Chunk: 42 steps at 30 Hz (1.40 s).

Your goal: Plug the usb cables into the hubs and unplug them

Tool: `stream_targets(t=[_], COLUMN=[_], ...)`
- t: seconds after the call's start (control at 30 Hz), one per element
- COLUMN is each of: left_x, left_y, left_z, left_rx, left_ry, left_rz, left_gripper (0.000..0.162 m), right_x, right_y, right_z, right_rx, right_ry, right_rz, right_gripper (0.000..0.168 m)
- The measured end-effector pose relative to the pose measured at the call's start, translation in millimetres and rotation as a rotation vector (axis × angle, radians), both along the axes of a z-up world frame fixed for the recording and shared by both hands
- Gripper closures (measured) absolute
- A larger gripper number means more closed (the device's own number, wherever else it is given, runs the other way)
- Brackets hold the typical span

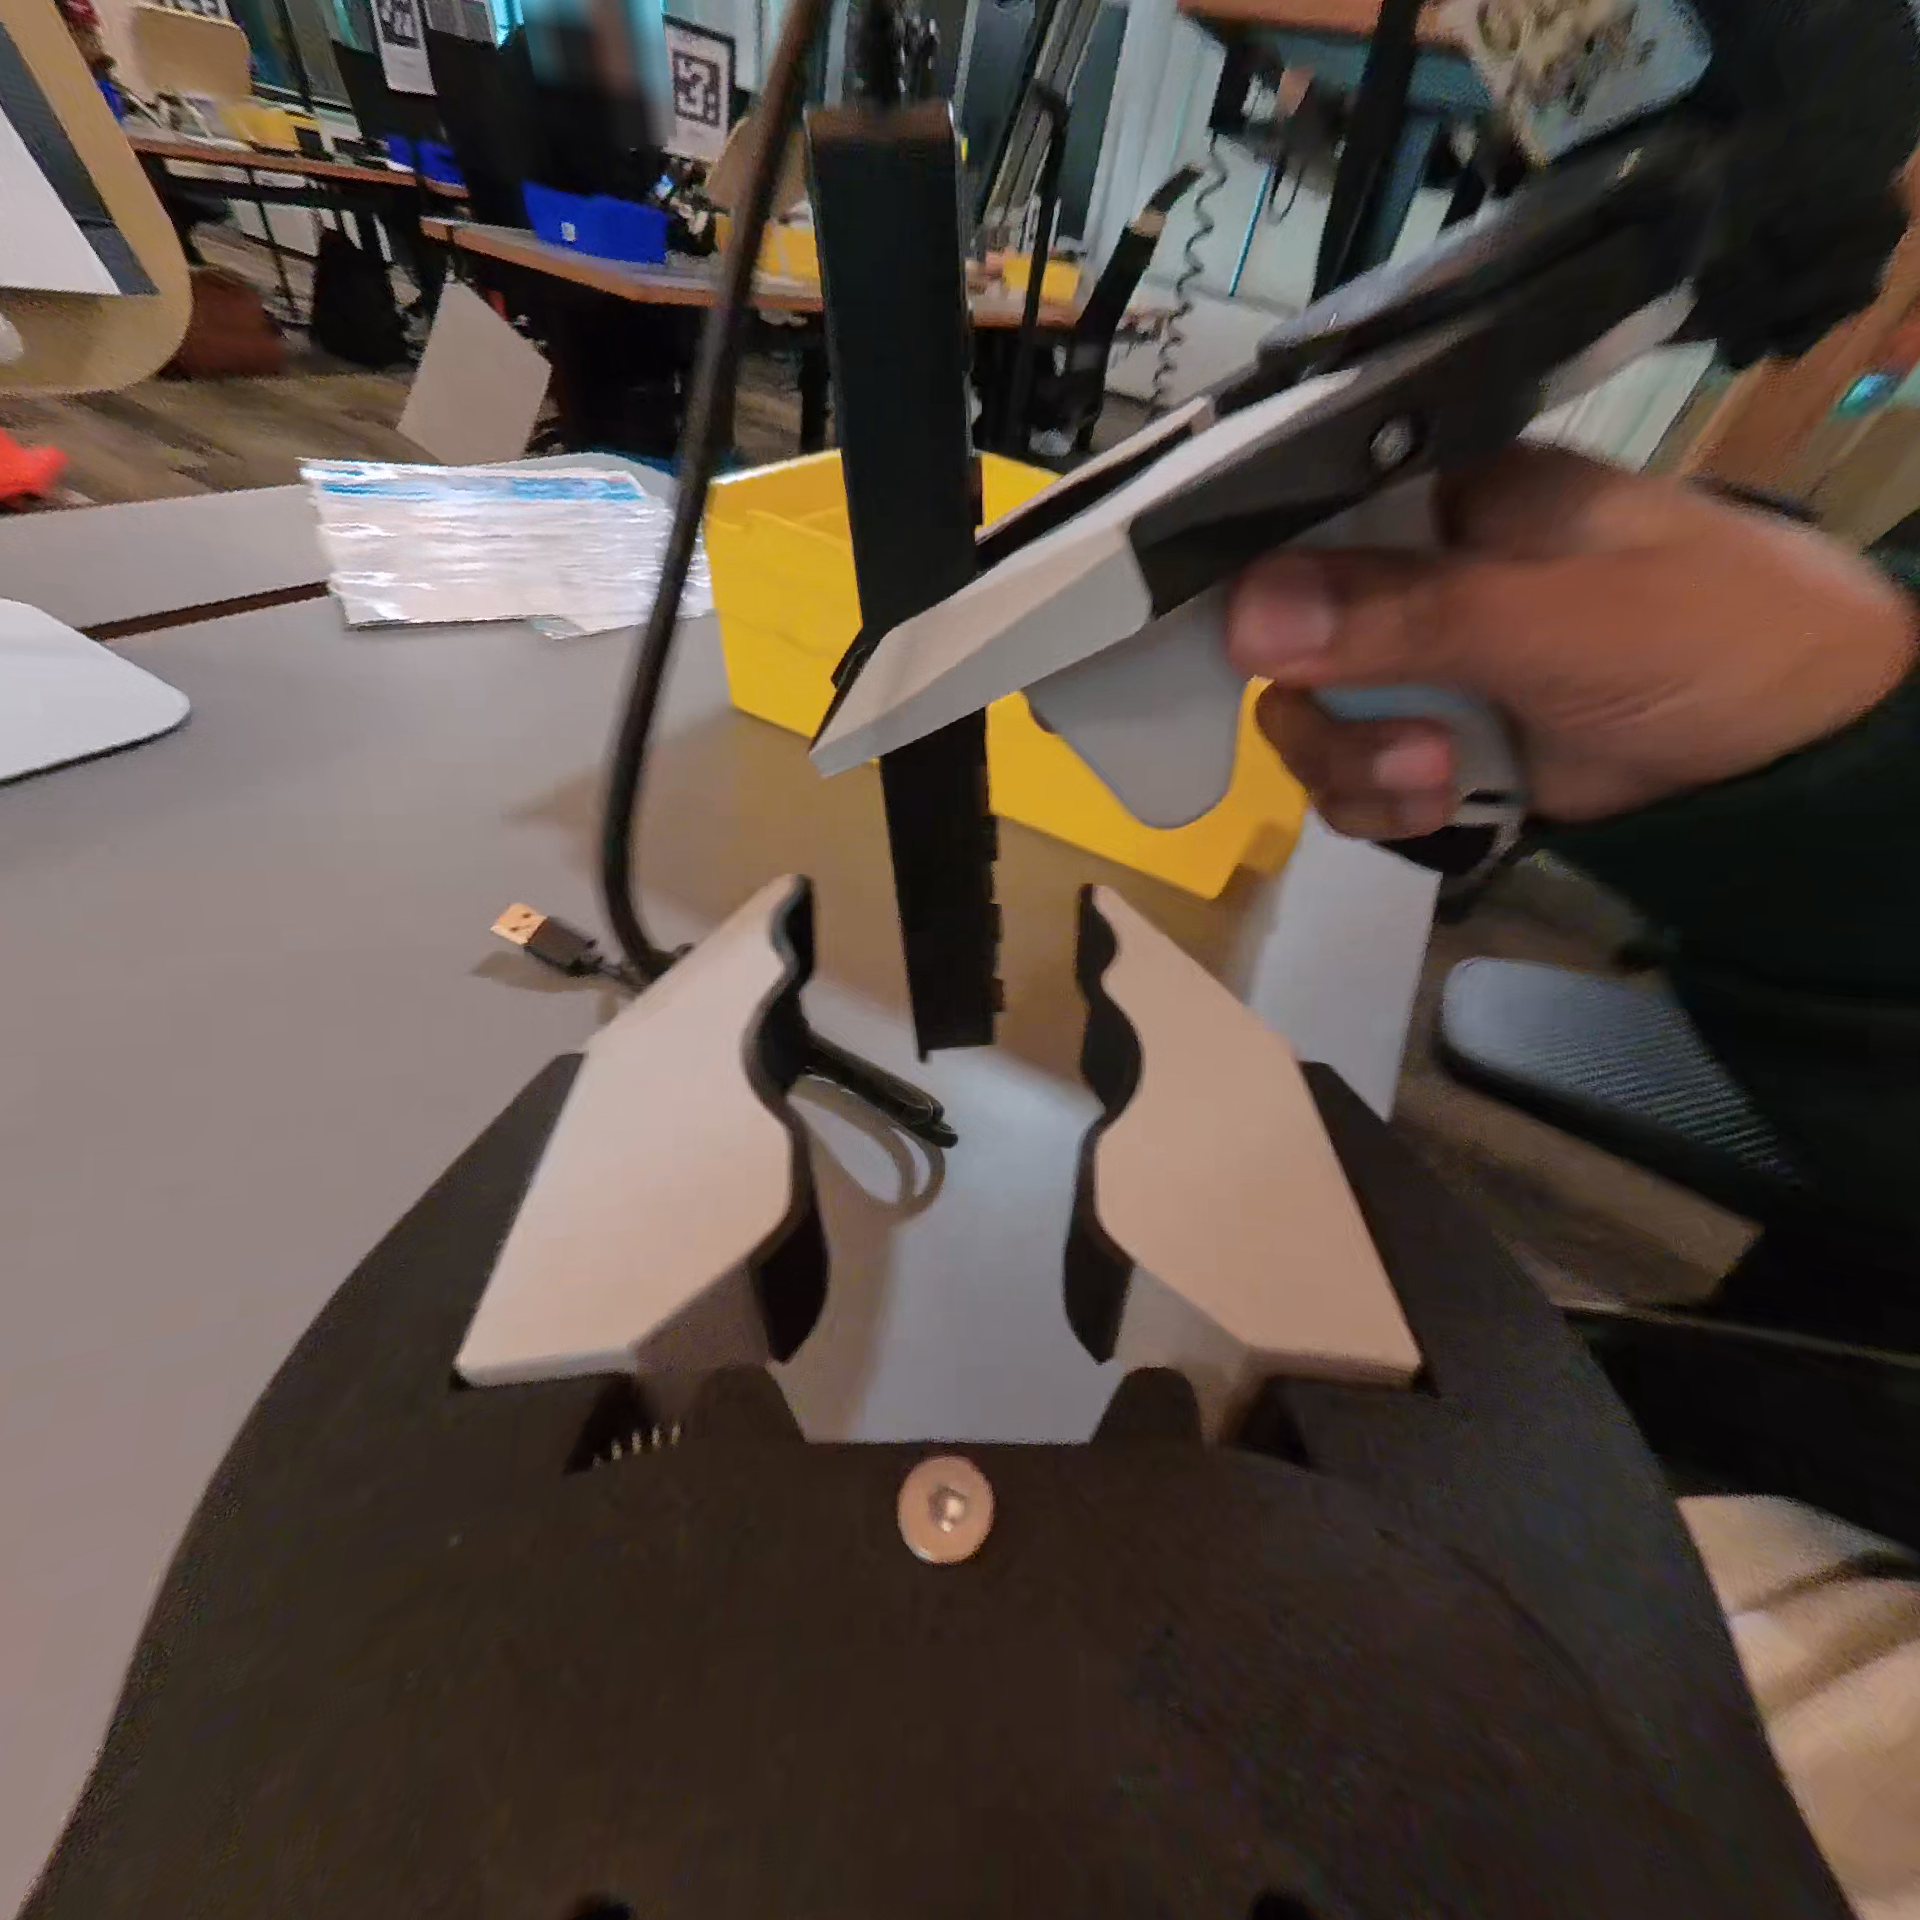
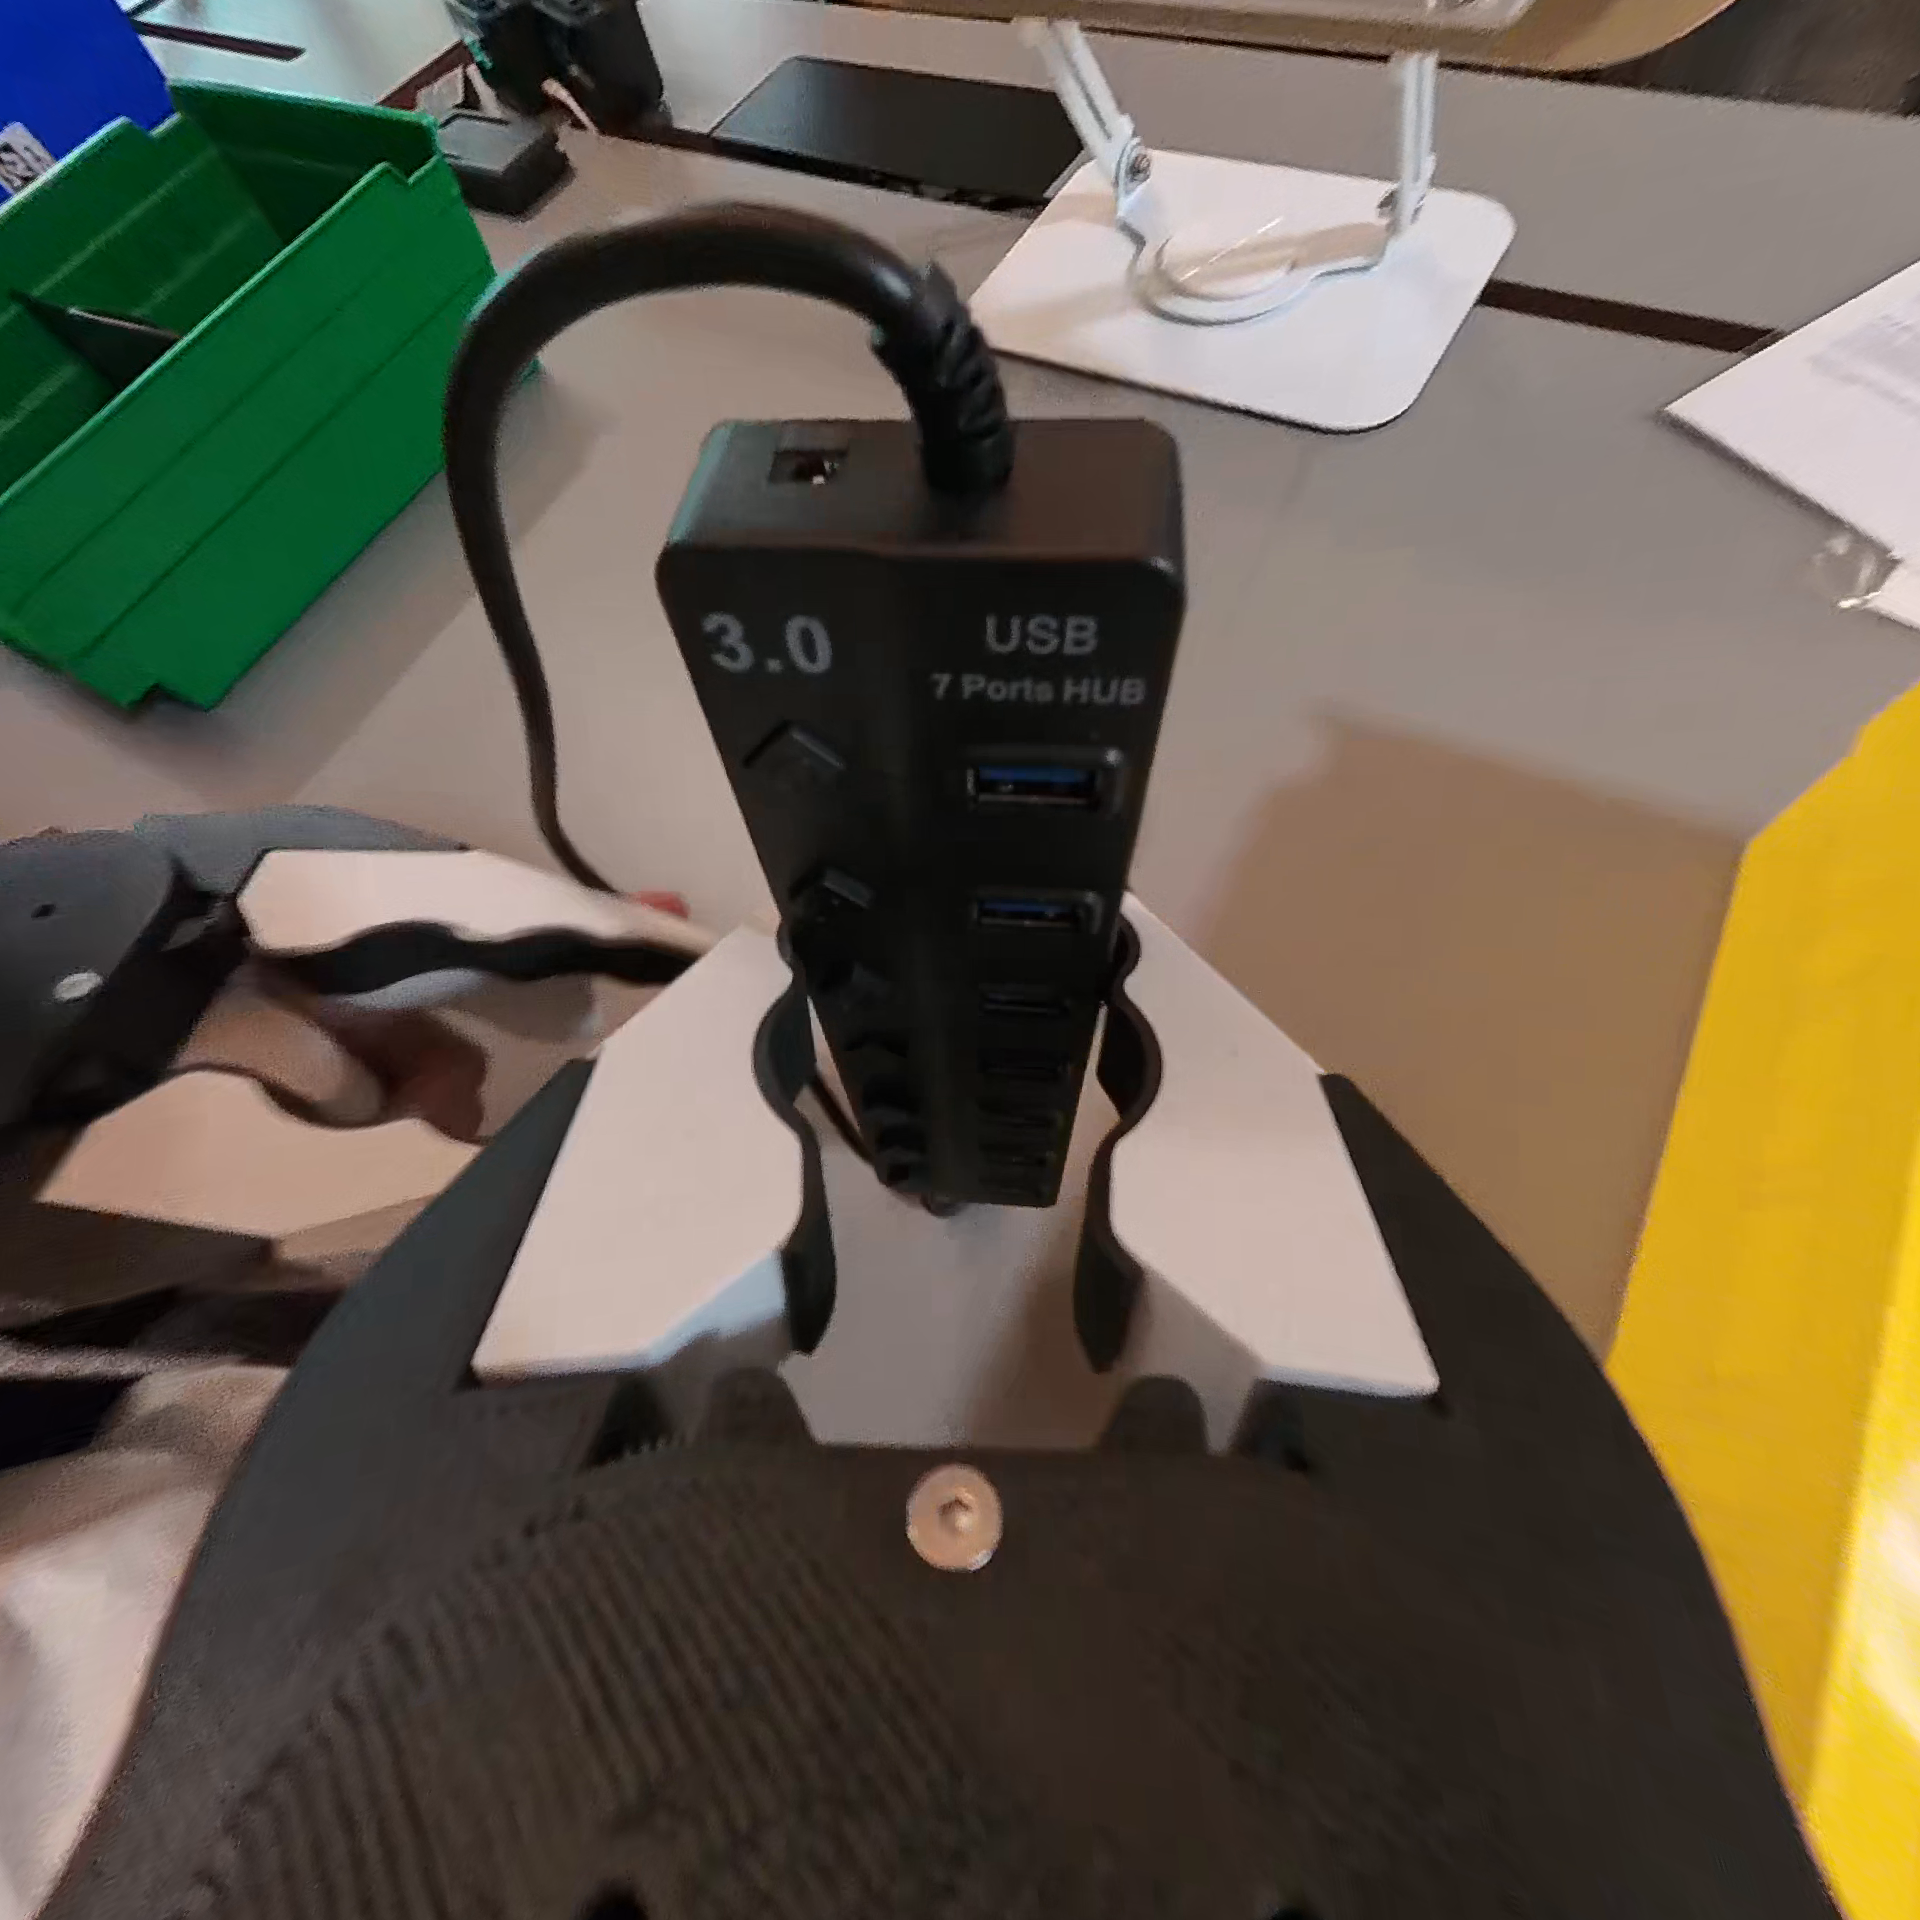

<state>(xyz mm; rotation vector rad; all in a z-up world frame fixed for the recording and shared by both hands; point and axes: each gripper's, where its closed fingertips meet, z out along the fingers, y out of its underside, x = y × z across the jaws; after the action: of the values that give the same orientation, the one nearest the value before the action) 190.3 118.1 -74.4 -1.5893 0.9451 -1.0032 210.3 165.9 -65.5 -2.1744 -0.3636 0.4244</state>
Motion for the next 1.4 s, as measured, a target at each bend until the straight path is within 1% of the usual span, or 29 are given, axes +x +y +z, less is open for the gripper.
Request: stream_targets(t=[0.03, 0.1, 0.13, 0.2, 0.23, 0.27, 0.3, 0.33, 0.4, 0.47, 0.5, 0.57, 0.67, 0.77, 0.87, 0.93, 0.97, 1.0, 1.03, 1.07, 1.17, 1.2, 1.23, 1.27, 1.3, 1.4], left_x=[0.1, 2.3, 2.3, 0.4, -1.4, -2.4, -1.9, -0.9, -1.4, -3.6, -5.0, -11.4, -30.8, -55.9, -76.1, -87.5, -93.0, -97.8, -101.7, -104.6, -109.0, -110.0, -110.9, -111.8, -112.6, -115.4], left_y=[1.3, 0.2, 2.3, 8.5, 12.3, 12.9, 9.6, 5.4, 6.0, 8.5, 10.3, 19.9, 44.8, 73.0, 92.7, 103.4, 108.3, 112.1, 114.9, 116.5, 121.1, 122.5, 123.7, 124.7, 126.1, 130.6], left_z=[-3.4, -8.8, -13.0, -22.1, -26.7, -30.6, -33.7, -34.5, -34.9, -31.2, -27.8, -20.6, -9.4, -5.8, -5.5, -6.9, -7.7, -7.3, -4.9, -2.0, -3.6, -4.6, -5.5, -6.9, -7.9, -10.0], left_rx=[0.025, 0.039, 0.041, 0.049, 0.047, 0.039, 0.02, -0.001, -0.011, -0.037, -0.069, -0.174, -0.357, -0.413, -0.416, -0.421, -0.42, -0.419, -0.415, -0.412, -0.413, -0.403, -0.392, -0.387, -0.385, -0.39], left_ry=[0.02, 0.045, 0.068, 0.109, 0.127, 0.139, 0.143, 0.135, 0.136, 0.121, 0.091, 0.004, -0.158, -0.22, -0.226, -0.234, -0.242, -0.26, -0.291, -0.321, -0.315, -0.306, -0.297, -0.288, -0.282, -0.294], left_rz=[-0.003, -0.014, 0.001, 0.033, 0.048, 0.038, 0.0, -0.041, -0.056, -0.062, -0.067, -0.056, -0.021, 0.045, 0.089, 0.116, 0.134, 0.149, 0.159, 0.162, 0.176, 0.18, 0.182, 0.181, 0.181, 0.181], left_gripper=[0.103, 0.091, 0.088, 0.088, 0.09, 0.098, 0.111, 0.131, 0.137, 0.142, 0.142, 0.142, 0.141, 0.142, 0.141, 0.141, 0.141, 0.141, 0.141, 0.142, 0.141, 0.142, 0.141, 0.141, 0.141, 0.141], right_x=[-6.0, -23.3, -33.2, -51.2, -57.5, -61.8, -64.1, -64.4, -64.3, -66.9, -67.9, -67.1, -57.7, -53.1, -54.6, -59.5, -63.8, -70.0, -77.8, -85.6, -106.0, -116.3, -129.5, -145.6, -163.3, -219.6], right_y=[-2.3, -8.1, -11.5, -18.4, -21.0, -22.6, -23.0, -22.3, -21.7, -21.6, -21.1, -20.2, -17.4, -16.5, -16.1, -17.8, -20.3, -24.7, -29.9, -32.7, -23.8, -20.7, -19.8, -22.1, -24.9, -20.4], right_z=[-1.0, -2.2, -3.2, -5.5, -6.2, -6.4, -6.2, -5.8, -4.6, 3.4, 9.9, 24.4, 36.7, 38.3, 28.5, 20.3, 17.2, 14.8, 13.8, 14.8, 27.2, 34.1, 40.6, 47.0, 55.4, 86.4], right_rx=[-0.02, -0.062, -0.082, -0.116, -0.126, -0.129, -0.125, -0.118, -0.112, -0.096, -0.074, -0.015, 0.08, 0.142, 0.172, 0.186, 0.196, 0.206, 0.219, 0.242, 0.339, 0.366, 0.375, 0.375, 0.387, 0.472], right_ry=[0.033, 0.128, 0.172, 0.23, 0.245, 0.252, 0.255, 0.251, 0.261, 0.335, 0.37, 0.414, 0.376, 0.305, 0.22, 0.167, 0.148, 0.131, 0.117, 0.103, 0.022, 0.005, -0.002, 0.0, 0.008, 0.015], right_rz=[0.022, 0.071, 0.099, 0.152, 0.169, 0.179, 0.181, 0.177, 0.178, 0.2, 0.217, 0.242, 0.232, 0.233, 0.251, 0.28, 0.307, 0.351, 0.405, 0.446, 0.473, 0.492, 0.53, 0.593, 0.66, 0.775], right_gripper=[0.115, 0.115, 0.115, 0.115, 0.115, 0.115, 0.115, 0.115, 0.115, 0.11, 0.108, 0.099, 0.096, 0.098, 0.104, 0.111, 0.119, 0.133, 0.159, 0.168, 0.168, 0.165, 0.149, 0.154, 0.168, 0.168])
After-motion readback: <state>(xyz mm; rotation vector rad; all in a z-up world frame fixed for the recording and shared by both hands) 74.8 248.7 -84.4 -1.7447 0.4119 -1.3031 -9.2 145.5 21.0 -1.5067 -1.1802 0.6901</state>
